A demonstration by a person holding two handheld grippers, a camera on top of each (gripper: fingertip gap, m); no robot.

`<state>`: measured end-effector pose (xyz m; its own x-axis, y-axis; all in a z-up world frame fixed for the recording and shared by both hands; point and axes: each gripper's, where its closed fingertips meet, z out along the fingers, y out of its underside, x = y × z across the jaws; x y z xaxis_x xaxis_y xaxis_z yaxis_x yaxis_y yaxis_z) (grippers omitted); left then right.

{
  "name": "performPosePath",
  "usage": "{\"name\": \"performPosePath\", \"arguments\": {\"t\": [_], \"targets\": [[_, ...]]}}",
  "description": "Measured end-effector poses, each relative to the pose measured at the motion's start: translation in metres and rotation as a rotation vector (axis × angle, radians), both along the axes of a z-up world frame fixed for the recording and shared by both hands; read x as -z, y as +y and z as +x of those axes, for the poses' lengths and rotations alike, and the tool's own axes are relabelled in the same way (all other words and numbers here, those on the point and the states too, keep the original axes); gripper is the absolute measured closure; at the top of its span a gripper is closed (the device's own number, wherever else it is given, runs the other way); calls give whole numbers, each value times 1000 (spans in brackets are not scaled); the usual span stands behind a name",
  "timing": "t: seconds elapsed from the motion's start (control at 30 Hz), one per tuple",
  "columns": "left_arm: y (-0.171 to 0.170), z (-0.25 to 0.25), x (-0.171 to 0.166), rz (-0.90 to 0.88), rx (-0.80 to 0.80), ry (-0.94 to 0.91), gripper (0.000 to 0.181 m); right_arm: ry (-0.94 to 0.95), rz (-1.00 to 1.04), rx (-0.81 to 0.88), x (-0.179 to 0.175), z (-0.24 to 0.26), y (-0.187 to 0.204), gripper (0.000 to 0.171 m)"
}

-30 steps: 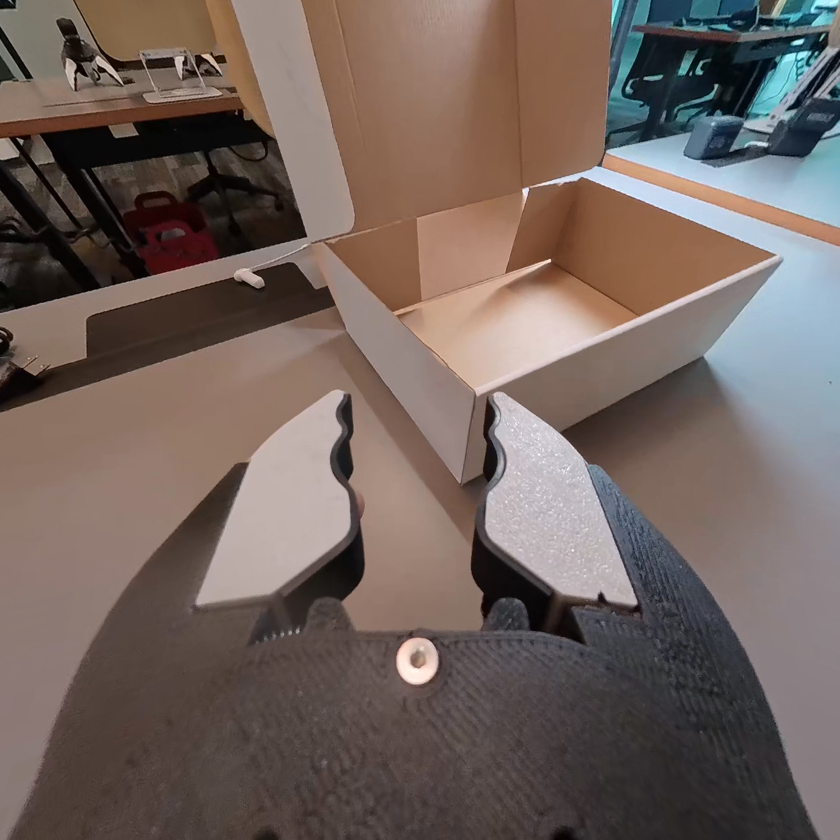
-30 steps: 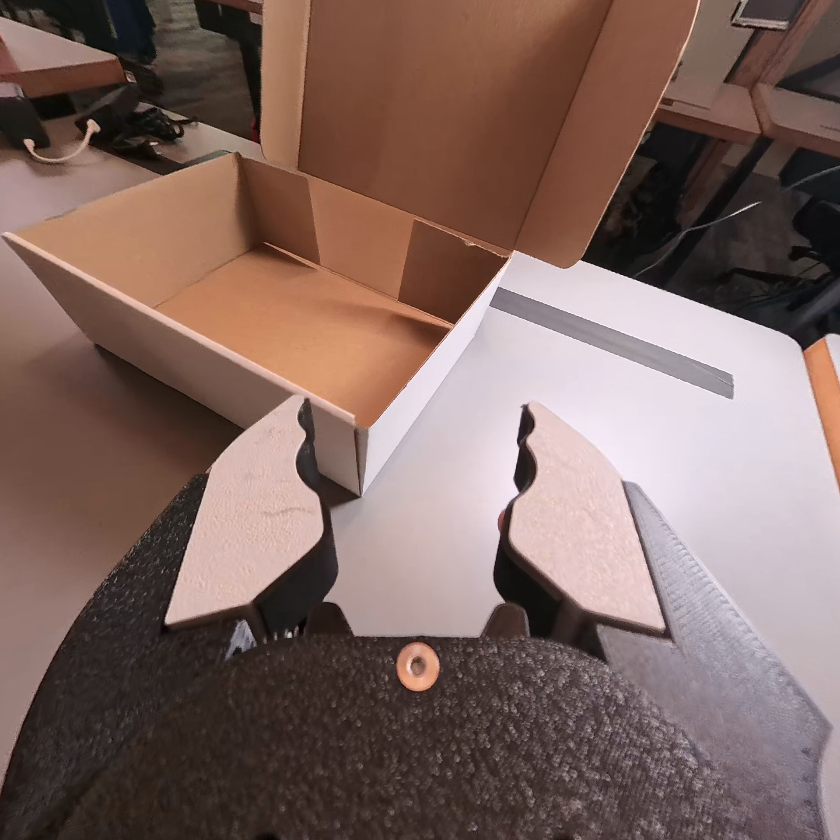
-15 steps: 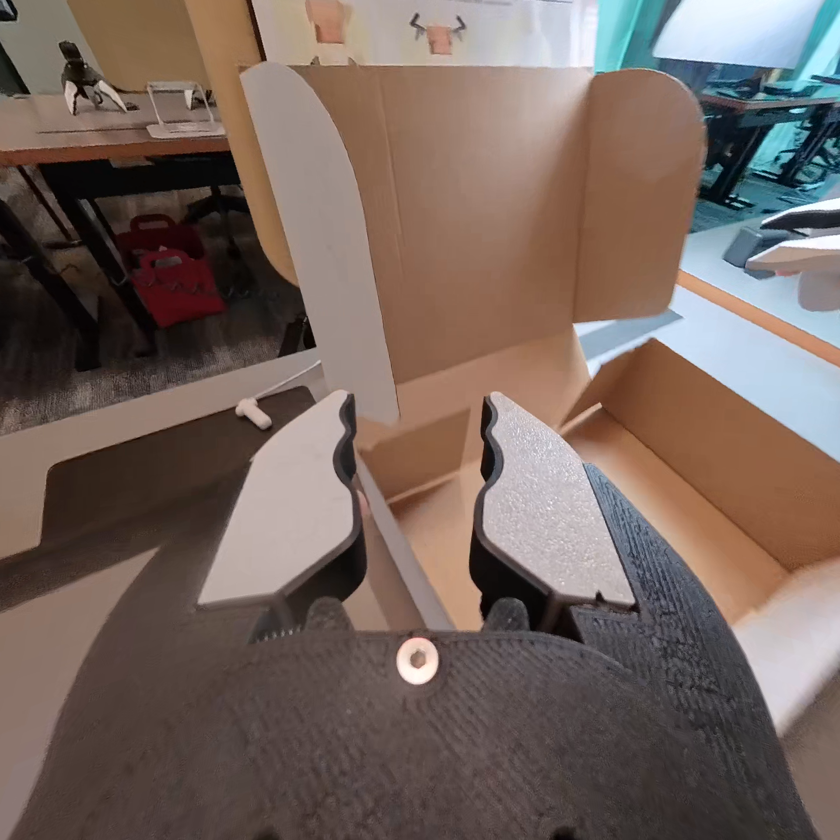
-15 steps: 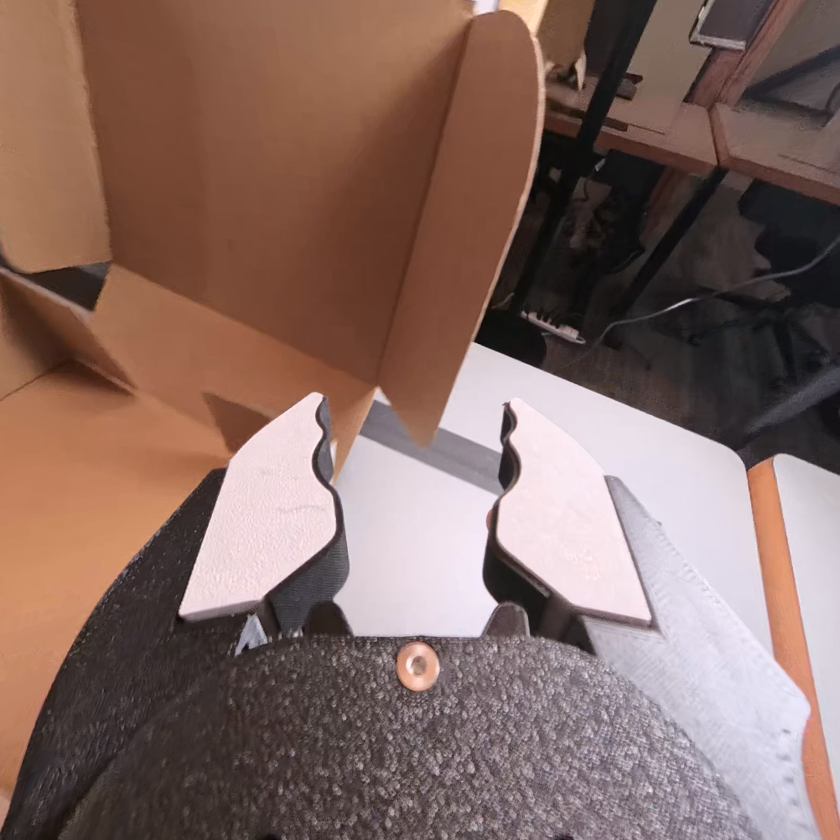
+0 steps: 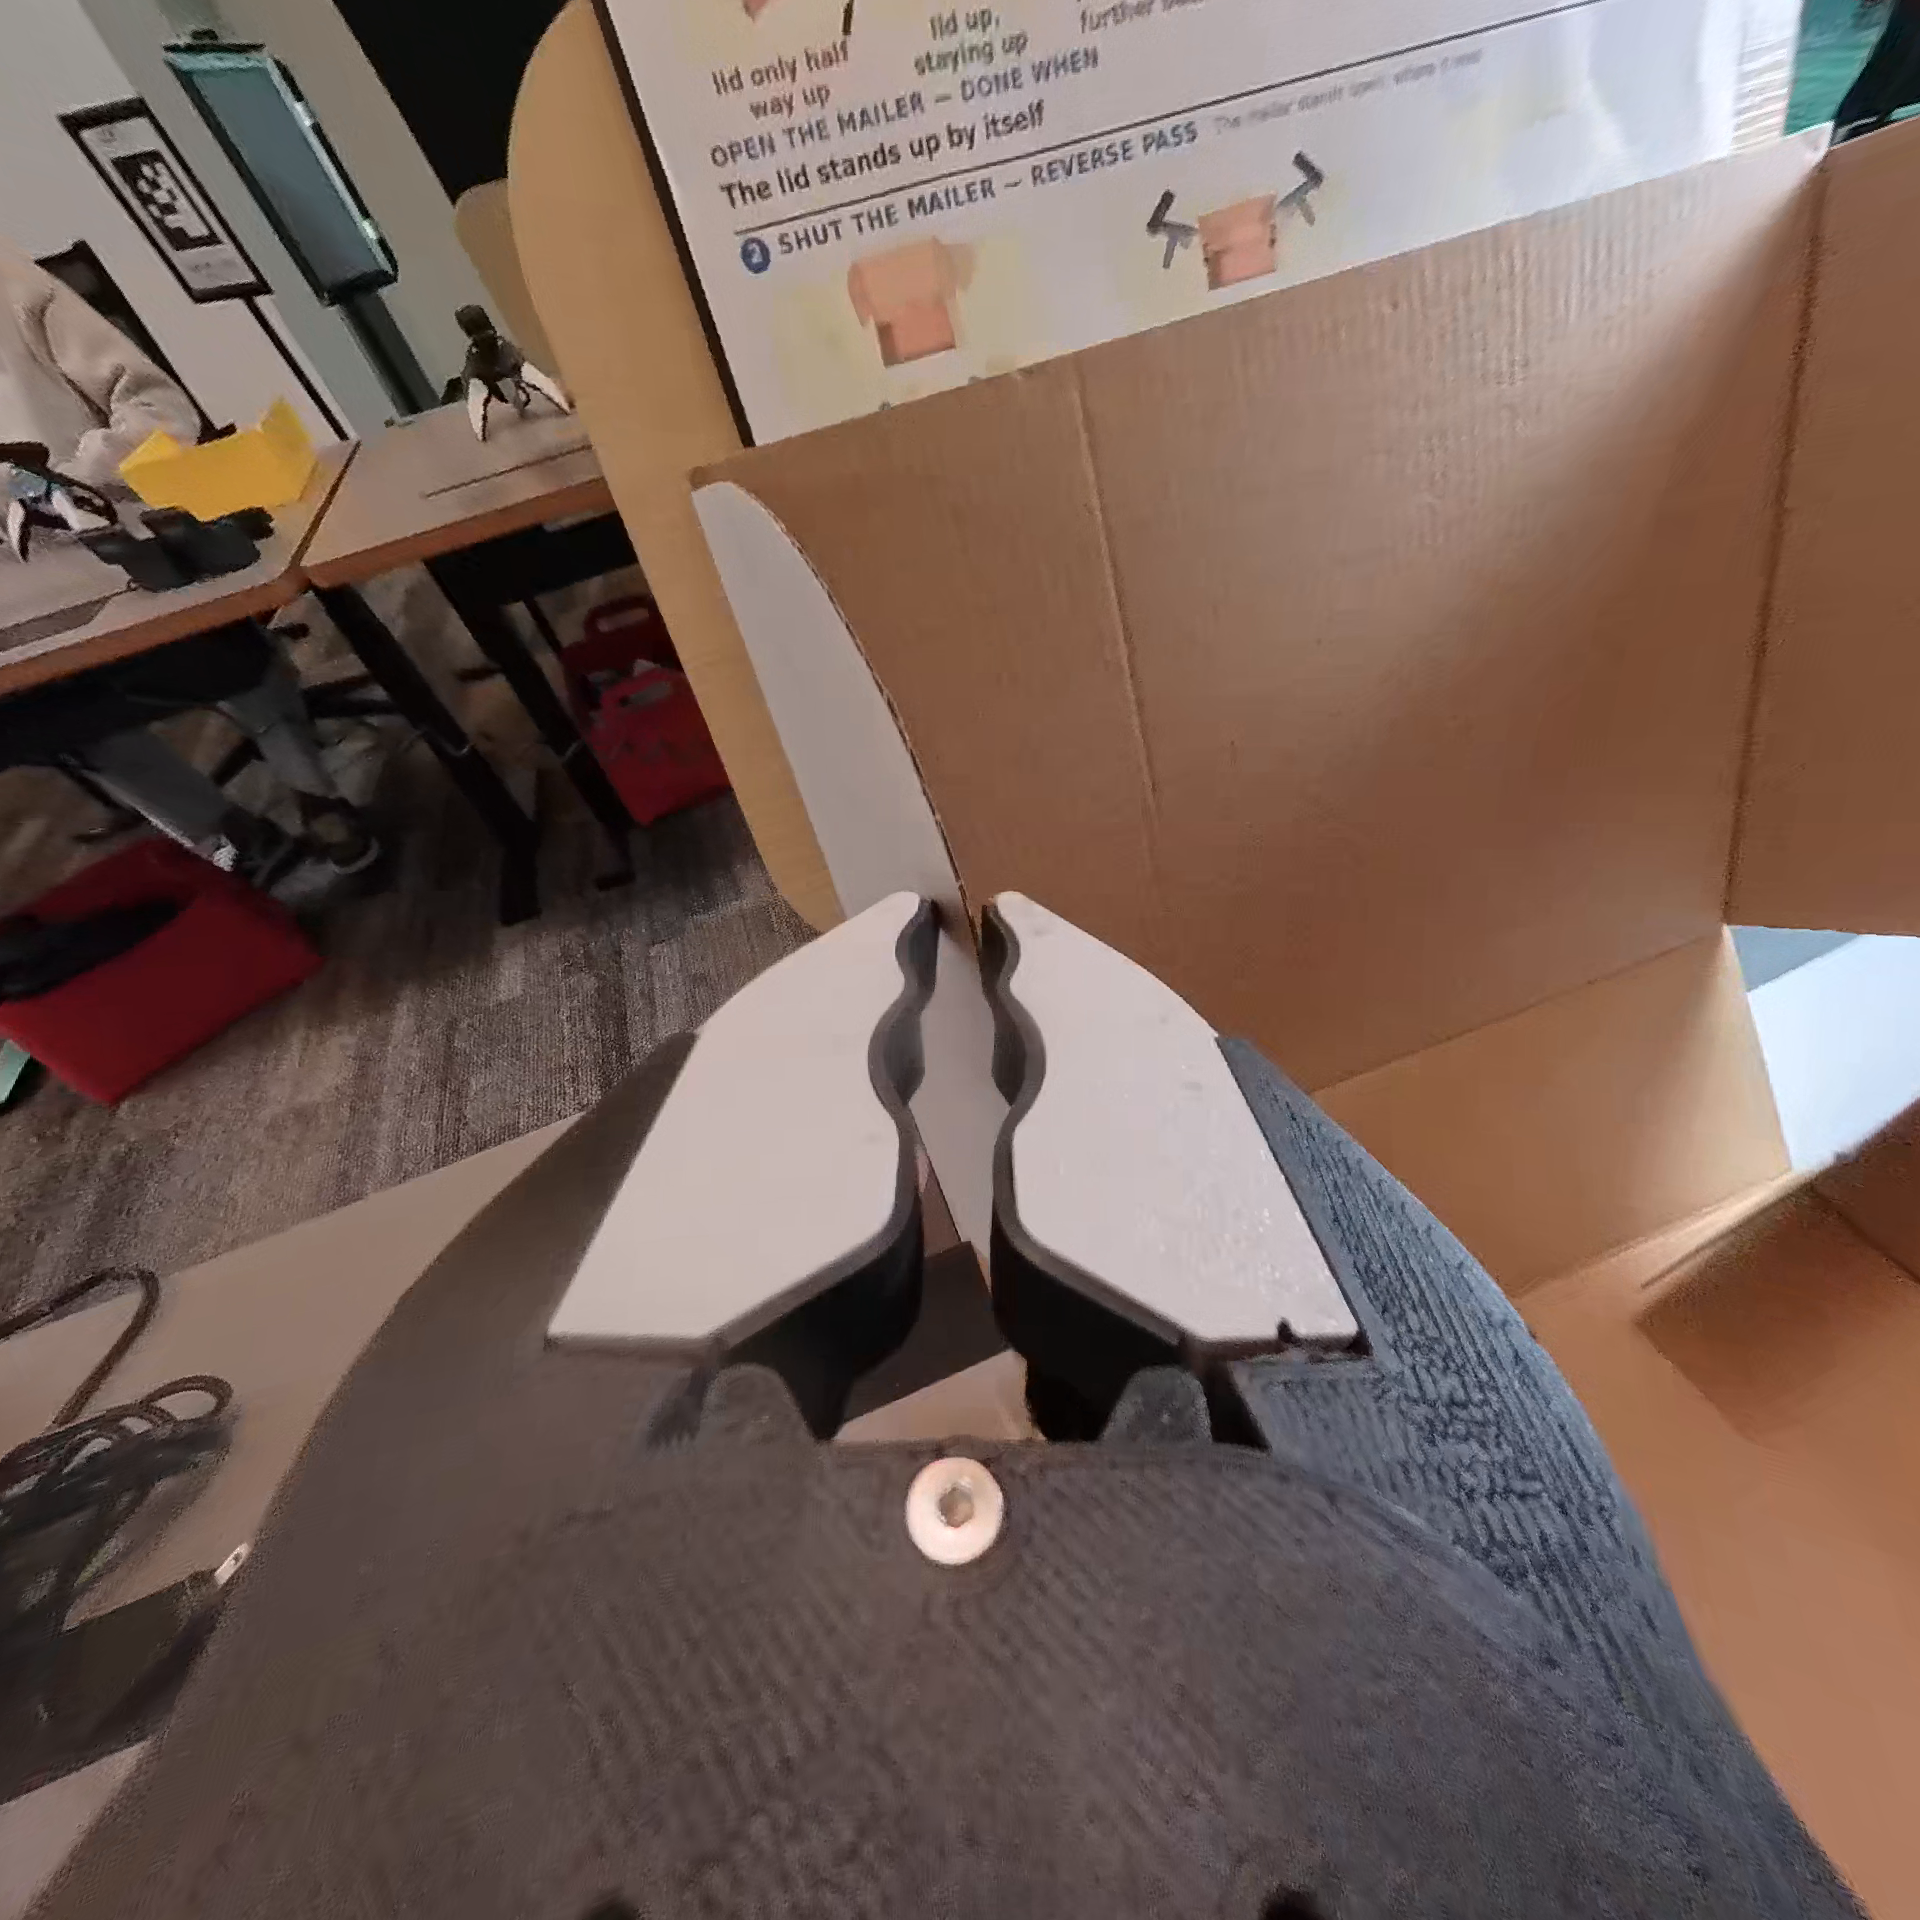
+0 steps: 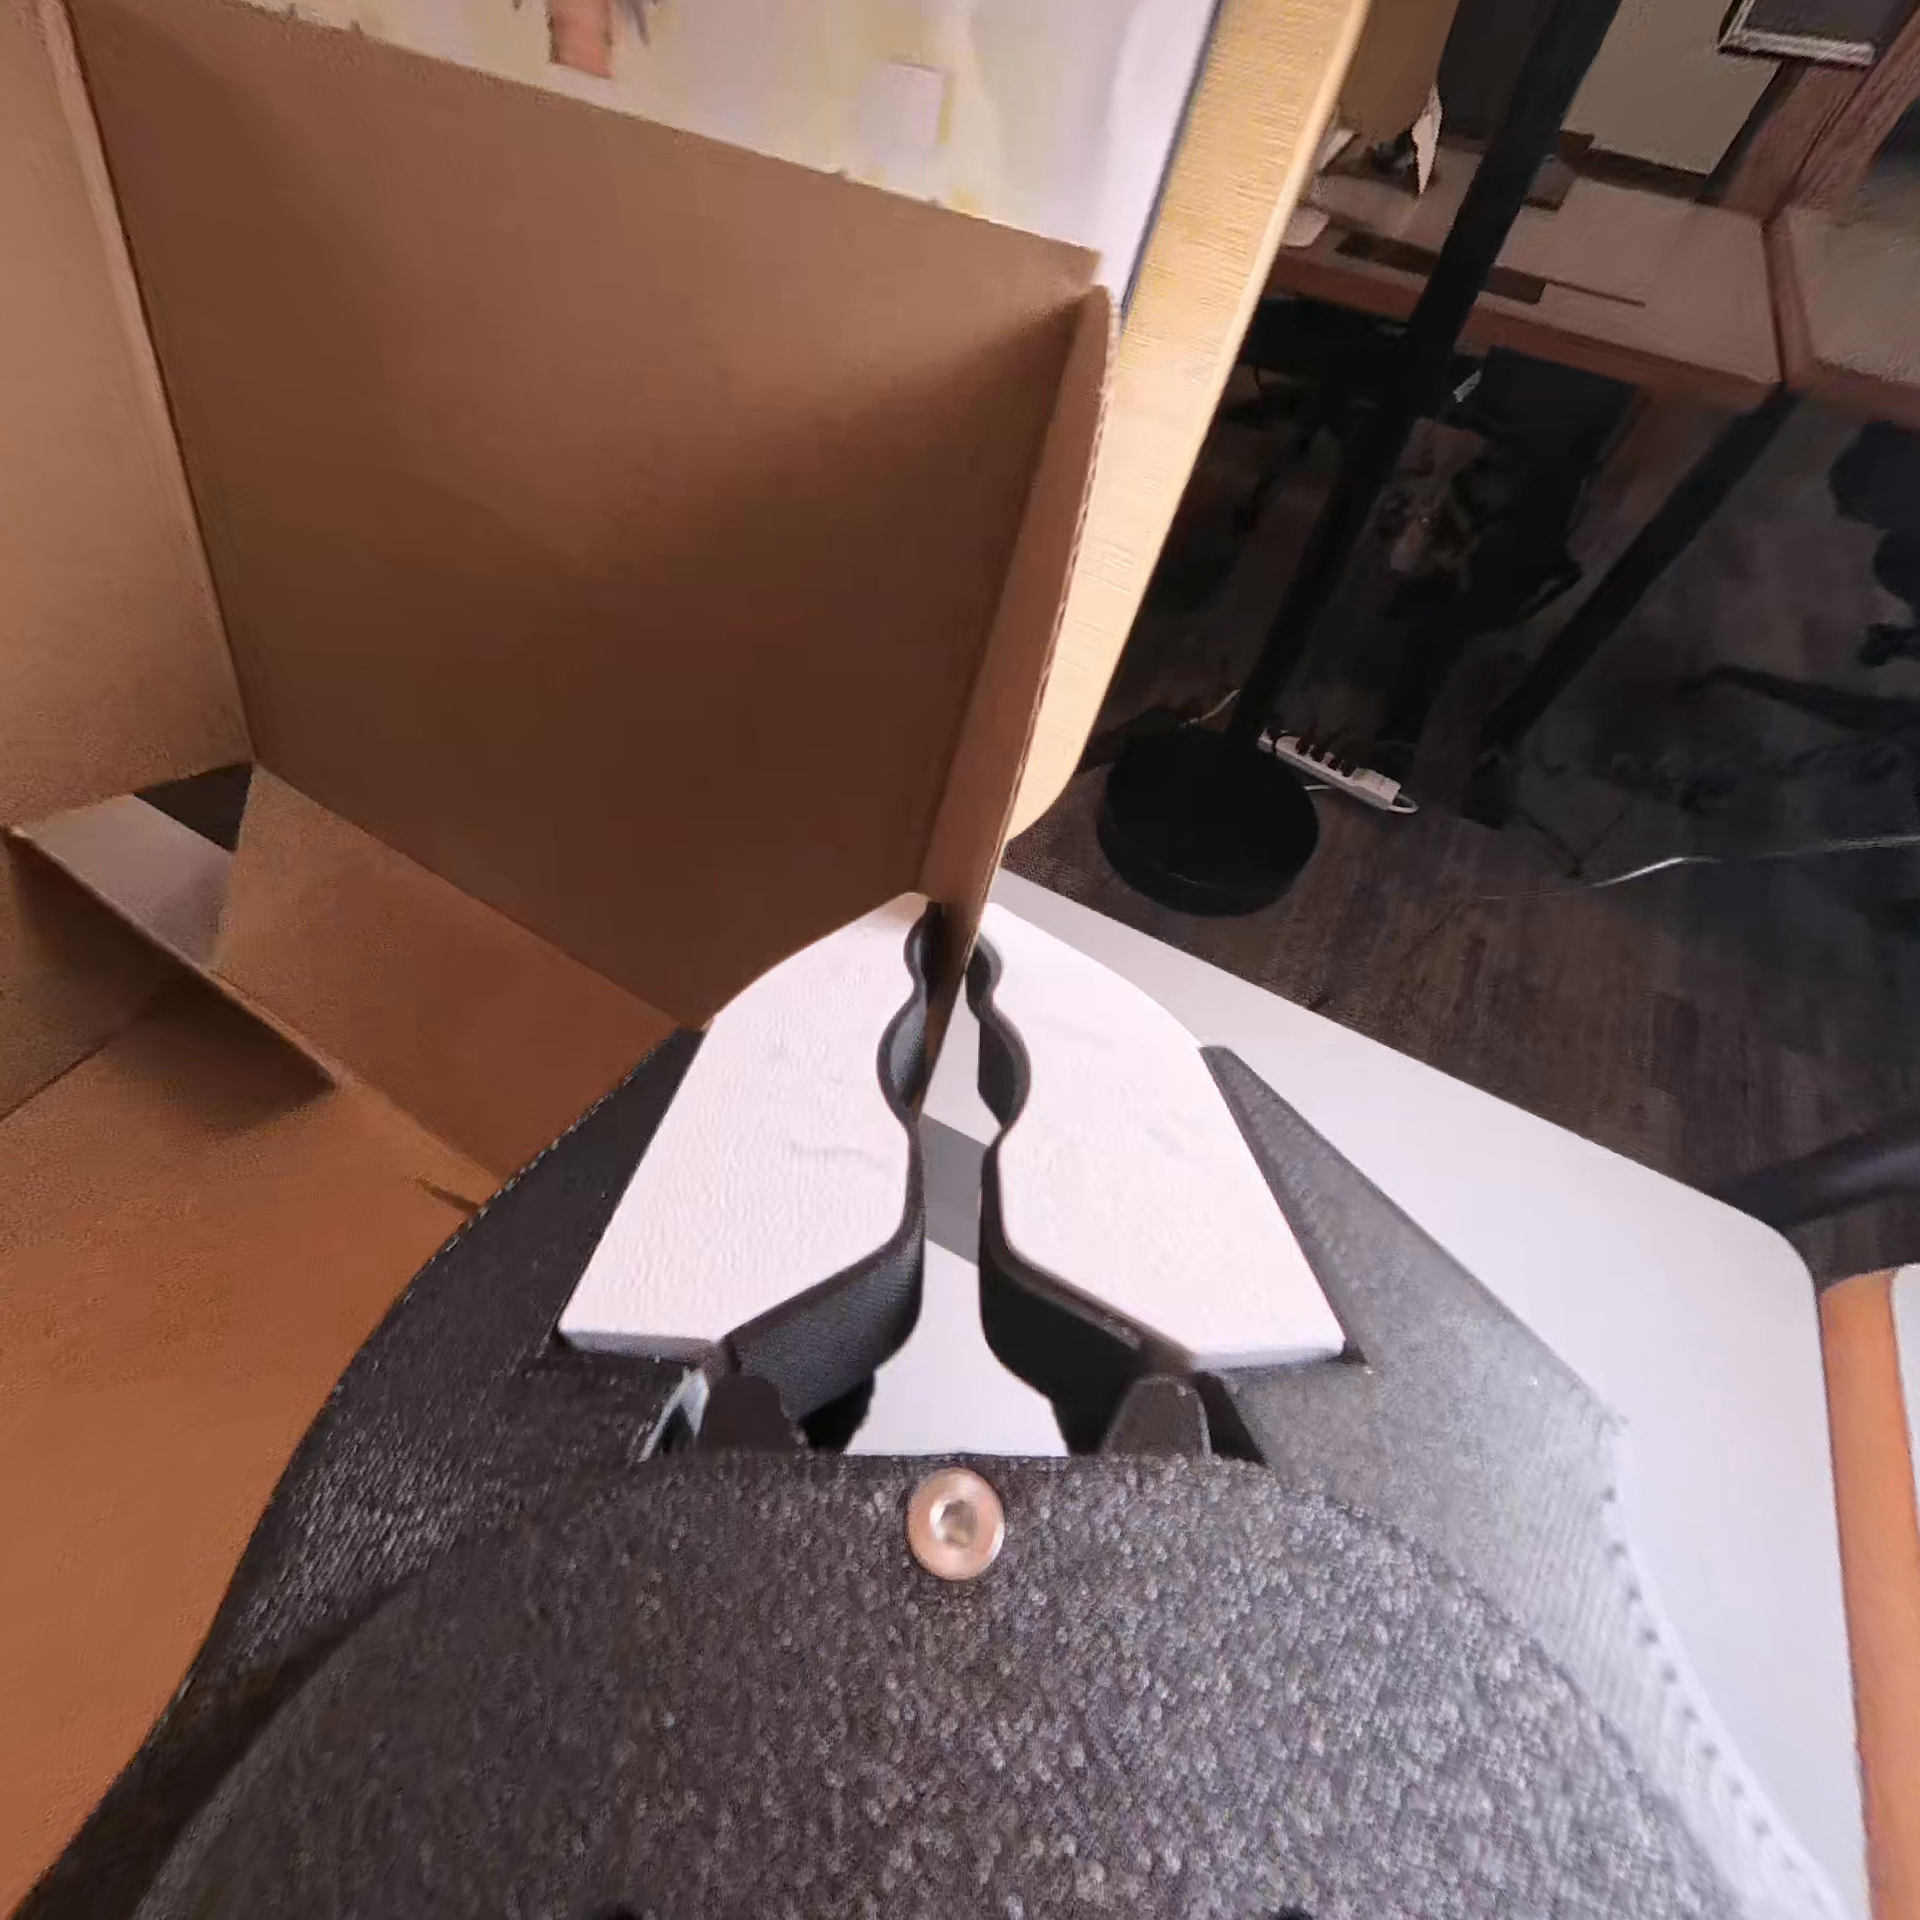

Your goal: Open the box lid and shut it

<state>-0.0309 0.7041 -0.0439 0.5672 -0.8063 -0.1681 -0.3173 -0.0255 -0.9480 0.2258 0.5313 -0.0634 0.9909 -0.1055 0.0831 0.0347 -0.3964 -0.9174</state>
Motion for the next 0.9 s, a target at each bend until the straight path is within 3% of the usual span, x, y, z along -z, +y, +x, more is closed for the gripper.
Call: {"name": "performPosePath", "arguments": {"t": [0.3,0.6,0.9], "targets": [[-79,-58,-23,68,166,-153,171,-212,15,80,-18,-77,-52,165],[-166,-127,3,35,275,-289,169,-217,80,47,5,-142,-126,165],[-206,-159,4,121,301,-333,169,-267,240,63,6,-173,-170,167]]}}
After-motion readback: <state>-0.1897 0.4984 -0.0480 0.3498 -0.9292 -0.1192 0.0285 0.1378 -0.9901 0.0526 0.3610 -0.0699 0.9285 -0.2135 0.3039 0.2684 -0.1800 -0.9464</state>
